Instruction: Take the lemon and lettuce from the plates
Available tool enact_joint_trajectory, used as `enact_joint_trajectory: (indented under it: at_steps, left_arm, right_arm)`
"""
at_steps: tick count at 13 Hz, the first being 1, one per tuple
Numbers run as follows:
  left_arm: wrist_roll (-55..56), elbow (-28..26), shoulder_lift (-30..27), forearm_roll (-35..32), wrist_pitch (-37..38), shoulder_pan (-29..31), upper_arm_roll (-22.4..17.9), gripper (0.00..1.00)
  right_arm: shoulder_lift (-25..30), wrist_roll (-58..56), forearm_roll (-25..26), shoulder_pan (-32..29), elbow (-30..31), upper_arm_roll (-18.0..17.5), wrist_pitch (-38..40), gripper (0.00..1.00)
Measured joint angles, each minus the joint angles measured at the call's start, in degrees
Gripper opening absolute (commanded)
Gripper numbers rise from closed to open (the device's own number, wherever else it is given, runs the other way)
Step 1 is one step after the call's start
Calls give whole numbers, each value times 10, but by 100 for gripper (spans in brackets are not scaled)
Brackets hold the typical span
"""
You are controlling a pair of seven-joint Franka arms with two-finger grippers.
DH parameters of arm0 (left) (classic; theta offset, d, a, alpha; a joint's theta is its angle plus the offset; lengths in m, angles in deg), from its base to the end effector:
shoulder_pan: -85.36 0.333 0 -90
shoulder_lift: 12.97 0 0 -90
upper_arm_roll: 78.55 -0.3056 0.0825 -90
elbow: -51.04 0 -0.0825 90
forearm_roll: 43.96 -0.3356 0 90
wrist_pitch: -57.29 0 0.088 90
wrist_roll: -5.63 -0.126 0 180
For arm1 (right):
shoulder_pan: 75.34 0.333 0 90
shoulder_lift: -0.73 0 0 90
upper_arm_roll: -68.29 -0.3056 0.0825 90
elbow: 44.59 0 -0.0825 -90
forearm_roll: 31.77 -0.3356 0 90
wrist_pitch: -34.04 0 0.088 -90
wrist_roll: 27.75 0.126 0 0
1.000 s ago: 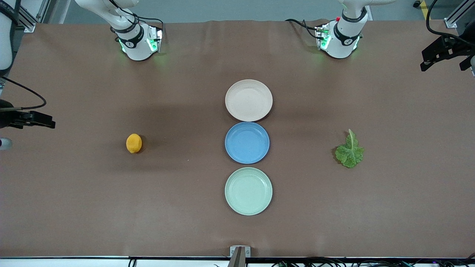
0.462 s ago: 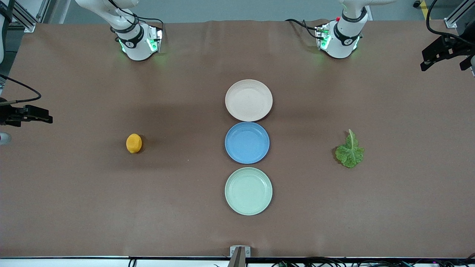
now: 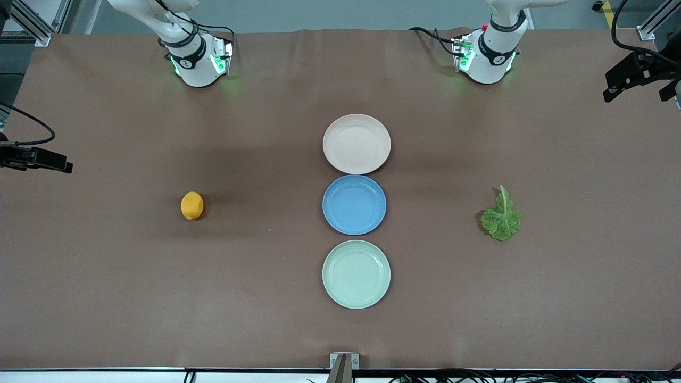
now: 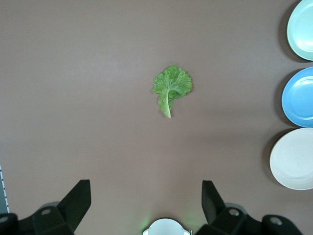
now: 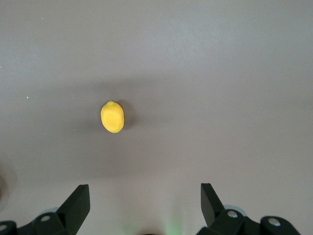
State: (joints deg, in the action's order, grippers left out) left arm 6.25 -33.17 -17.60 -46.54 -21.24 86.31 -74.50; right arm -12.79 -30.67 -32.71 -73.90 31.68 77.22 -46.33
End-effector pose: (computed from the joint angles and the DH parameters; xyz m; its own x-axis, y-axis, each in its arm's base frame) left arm 0.4580 -0.0202 0.6586 0.9993 -0.0340 -0.0177 -0.0348 -0.9981 -0.0502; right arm 0.5494 -0.0594 0.5572 0.9838 -0.0769 -0.1617 -0.0760 -0.9970 0.0117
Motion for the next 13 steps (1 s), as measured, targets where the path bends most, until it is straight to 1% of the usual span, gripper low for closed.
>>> enact_joint_trajectory:
  at_steps: [2,4,6,9,11,13]
  left_arm:
    - [0,0,0,0,0,0,1,100]
    - [0,0,0,0,0,0,1,100]
    - [-1,0,0,0,0,0,1,100]
    - [-1,-1,-1,0,-1,0,2,100]
    - [-1,-22,-12,0,-23,0,2,100]
    - [-1,-55,-30,0,-54,0,2,100]
  right_arm:
    - [13,2,0,-1,11,0,-1,100]
    - [38,3,0,-1,36,0,-8,100]
    - [66,3,0,-6,70,-5,-21,100]
    - [107,4,0,-15,133,-22,-63,100]
    - [127,4,0,-16,158,-25,-72,100]
    - [137,4,0,-16,165,-27,-73,100]
